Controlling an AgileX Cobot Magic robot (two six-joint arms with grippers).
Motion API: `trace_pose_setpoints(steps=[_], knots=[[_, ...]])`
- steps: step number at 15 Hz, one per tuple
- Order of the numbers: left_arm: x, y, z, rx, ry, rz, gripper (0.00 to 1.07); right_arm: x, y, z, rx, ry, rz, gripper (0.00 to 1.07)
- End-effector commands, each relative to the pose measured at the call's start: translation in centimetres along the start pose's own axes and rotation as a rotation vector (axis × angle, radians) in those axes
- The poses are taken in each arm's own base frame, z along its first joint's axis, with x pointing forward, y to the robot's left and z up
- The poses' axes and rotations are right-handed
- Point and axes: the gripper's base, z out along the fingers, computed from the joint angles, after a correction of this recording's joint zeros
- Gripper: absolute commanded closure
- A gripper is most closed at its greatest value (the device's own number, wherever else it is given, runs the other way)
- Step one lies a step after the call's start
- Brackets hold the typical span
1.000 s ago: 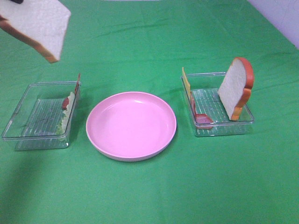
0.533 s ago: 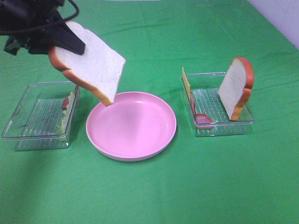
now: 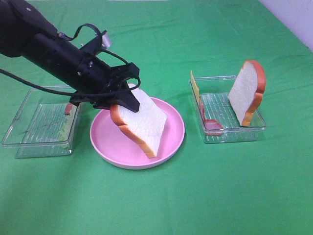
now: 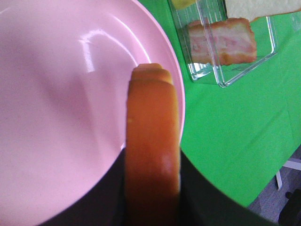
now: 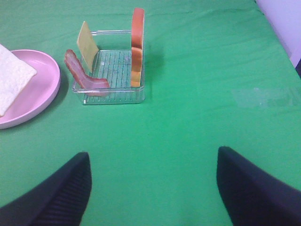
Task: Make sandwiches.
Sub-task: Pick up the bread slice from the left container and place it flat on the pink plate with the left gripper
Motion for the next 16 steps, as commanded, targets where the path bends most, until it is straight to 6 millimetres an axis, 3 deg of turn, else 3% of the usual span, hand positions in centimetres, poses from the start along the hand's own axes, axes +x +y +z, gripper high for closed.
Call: trace_pose_setpoints(steps=[1,10,12,13,15,16], knots=[[0.0,-0.4,1.1,-0.005,-0.029,-0.007,1.07,0.1,0.0,-0.1,0.008,-0.02,-0.001,0.36],[0.2,0.5,3.8,0.003,-0.055,-0.127,1.07,0.1,0.0,-0.1,0.009,-0.02,-0.001,0.36],[0.2,0.7,4.0,-0.004,-0.048,-0.12,0.96,0.1,0.0,-0.1,0.009,-0.02,-0.001,0.36],[0.3,0.7,4.0,-0.008,-0.046,-0.114,0.85,0.1,0.0,-0.1,0.009,-0.02,-0.001,0.36],[0.4,0.8,4.0,-0.022,-0.033,-0.085,0.52,0.1,0.0,-0.1,0.009,-0.02,-0.001,0.36],[0.4,0.8,4.0,-0.022,-0.025,-0.08,0.47,0.1,0.0,-0.1,0.009,-0.02,-0.001,0.36]])
